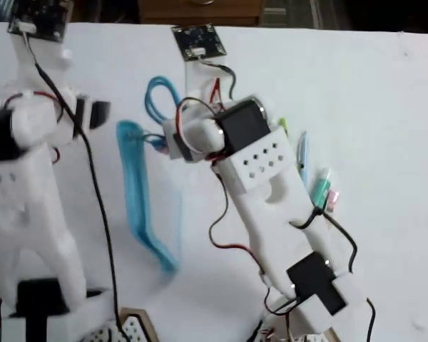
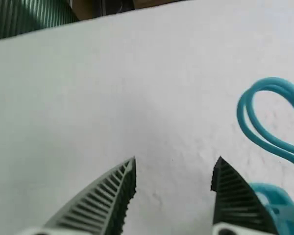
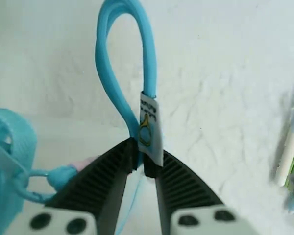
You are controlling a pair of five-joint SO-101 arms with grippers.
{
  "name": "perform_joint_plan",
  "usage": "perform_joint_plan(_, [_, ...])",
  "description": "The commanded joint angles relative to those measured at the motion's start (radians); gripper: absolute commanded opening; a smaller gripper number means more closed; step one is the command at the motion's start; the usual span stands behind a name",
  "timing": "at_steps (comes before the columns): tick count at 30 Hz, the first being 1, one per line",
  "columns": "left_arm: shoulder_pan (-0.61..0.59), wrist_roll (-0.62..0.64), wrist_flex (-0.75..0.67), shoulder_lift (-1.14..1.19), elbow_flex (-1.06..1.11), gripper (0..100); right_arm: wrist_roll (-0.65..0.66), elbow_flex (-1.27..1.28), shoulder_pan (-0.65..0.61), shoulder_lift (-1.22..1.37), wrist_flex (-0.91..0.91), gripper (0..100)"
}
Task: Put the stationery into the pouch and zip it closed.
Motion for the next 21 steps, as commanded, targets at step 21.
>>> perform_joint_plan(21, [0.053, -0.117, -0.184, -0.09, 0.245, 31, 0.006, 0.089, 0.015, -0.012, -0.038, 1.7])
